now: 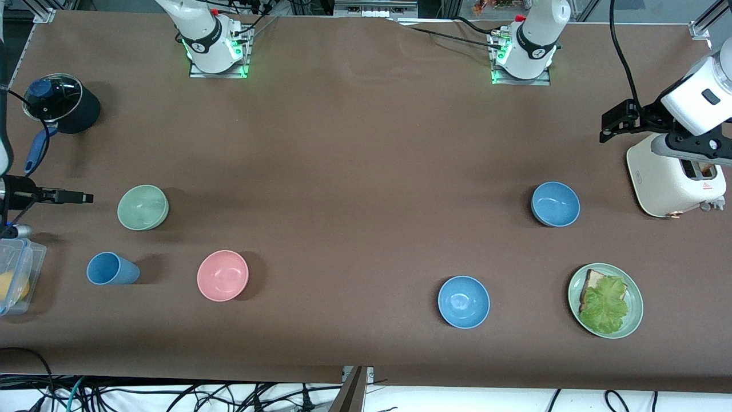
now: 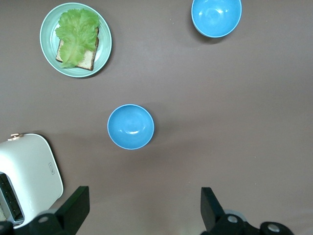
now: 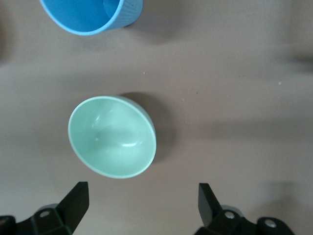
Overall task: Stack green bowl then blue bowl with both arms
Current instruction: 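Move the right gripper over the pale green bowl and lower it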
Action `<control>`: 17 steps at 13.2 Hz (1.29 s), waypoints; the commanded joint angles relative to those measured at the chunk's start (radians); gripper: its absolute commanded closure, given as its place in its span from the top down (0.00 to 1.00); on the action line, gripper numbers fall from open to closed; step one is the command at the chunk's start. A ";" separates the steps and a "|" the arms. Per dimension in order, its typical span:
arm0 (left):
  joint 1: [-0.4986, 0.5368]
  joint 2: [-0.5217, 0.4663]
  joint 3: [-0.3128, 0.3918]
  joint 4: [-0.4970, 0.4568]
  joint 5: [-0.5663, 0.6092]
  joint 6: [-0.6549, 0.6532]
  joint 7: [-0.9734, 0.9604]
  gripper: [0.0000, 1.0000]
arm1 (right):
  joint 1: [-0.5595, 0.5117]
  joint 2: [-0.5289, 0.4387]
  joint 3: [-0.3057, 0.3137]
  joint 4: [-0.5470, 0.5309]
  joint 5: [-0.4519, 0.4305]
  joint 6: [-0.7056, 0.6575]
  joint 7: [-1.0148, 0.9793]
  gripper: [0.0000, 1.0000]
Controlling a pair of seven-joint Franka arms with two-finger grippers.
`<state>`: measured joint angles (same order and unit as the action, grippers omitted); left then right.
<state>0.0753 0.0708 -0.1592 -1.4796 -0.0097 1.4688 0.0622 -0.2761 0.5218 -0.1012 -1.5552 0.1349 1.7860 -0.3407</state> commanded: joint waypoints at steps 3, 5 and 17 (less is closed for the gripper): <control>0.003 -0.003 -0.009 0.018 0.007 -0.022 -0.010 1.00 | -0.009 0.007 0.008 -0.143 0.107 0.171 -0.104 0.99; 0.003 -0.003 -0.008 0.018 0.007 -0.024 -0.010 1.00 | -0.014 0.036 0.008 -0.172 0.144 0.229 -0.138 0.99; 0.003 -0.003 -0.009 0.018 0.002 -0.024 -0.012 1.00 | -0.012 0.086 0.009 -0.195 0.176 0.276 -0.198 0.23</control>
<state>0.0751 0.0707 -0.1616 -1.4796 -0.0096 1.4675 0.0620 -0.2767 0.6124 -0.1009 -1.7367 0.2886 2.0492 -0.4929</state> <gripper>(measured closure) 0.000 0.419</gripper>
